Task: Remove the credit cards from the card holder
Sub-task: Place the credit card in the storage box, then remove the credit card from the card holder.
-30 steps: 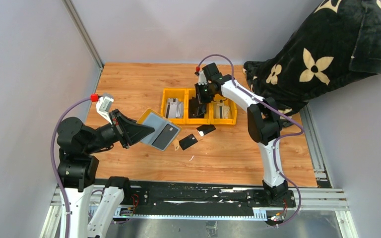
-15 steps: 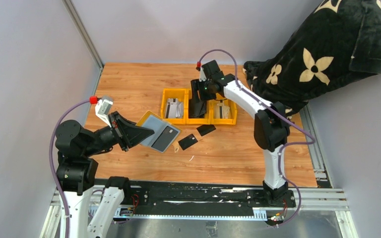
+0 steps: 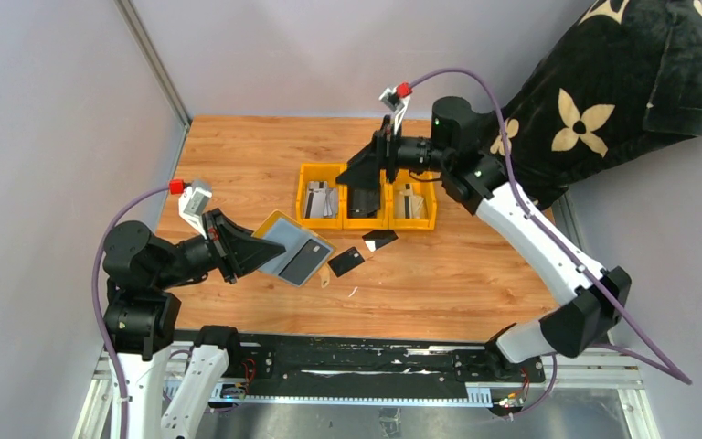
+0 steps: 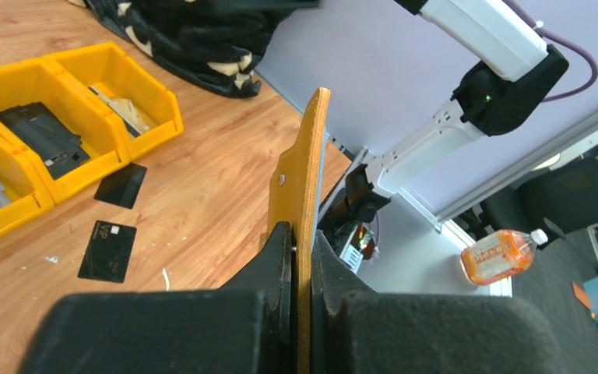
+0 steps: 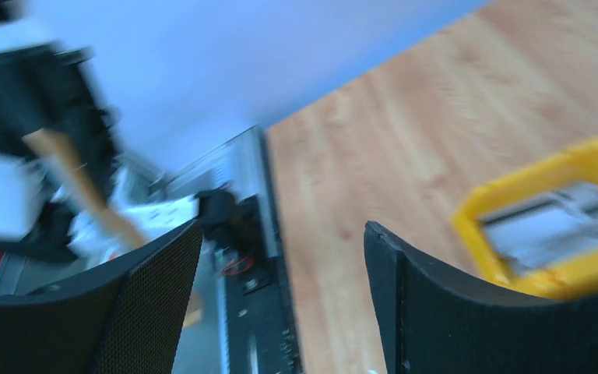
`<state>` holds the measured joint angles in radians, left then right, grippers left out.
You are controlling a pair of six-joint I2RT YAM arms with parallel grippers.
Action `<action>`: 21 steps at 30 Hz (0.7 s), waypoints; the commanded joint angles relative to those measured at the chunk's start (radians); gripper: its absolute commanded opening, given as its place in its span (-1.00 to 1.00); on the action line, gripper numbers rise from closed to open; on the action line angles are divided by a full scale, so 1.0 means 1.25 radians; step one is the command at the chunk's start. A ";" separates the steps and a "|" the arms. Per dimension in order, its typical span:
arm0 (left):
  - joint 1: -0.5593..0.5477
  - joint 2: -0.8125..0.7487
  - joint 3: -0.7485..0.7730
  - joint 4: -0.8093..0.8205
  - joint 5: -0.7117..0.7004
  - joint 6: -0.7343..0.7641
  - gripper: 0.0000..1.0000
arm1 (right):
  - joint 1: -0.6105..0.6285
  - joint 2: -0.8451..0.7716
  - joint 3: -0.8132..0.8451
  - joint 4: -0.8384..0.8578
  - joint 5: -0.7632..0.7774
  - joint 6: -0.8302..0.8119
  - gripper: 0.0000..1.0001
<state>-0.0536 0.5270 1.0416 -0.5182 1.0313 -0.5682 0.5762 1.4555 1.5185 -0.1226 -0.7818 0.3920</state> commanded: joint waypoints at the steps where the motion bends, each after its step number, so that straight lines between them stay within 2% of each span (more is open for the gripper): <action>1: 0.002 0.003 -0.005 -0.038 0.057 0.060 -1.00 | 0.112 -0.057 -0.034 0.112 -0.235 0.032 0.60; 3: 0.002 0.002 -0.011 -0.048 0.073 0.076 -1.00 | 0.177 -0.055 0.009 0.009 -0.253 -0.034 0.60; 9: 0.002 0.001 -0.019 -0.061 0.110 0.089 -1.00 | 0.284 -0.012 0.093 -0.151 -0.251 -0.154 0.57; 12: 0.002 0.002 -0.014 -0.072 0.124 0.097 -1.00 | 0.321 0.024 0.135 -0.197 -0.246 -0.176 0.37; 17: 0.002 0.001 -0.004 -0.084 0.142 0.104 -1.00 | 0.350 0.063 0.161 -0.206 -0.212 -0.161 -0.06; 21: 0.002 0.000 0.012 -0.125 0.138 0.154 -1.00 | 0.367 0.074 0.166 -0.207 -0.190 -0.149 -0.43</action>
<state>-0.0536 0.5274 1.0229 -0.6273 1.1709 -0.4343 1.0119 1.5440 1.6913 -0.3485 -1.0561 0.2108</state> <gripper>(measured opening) 0.053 0.346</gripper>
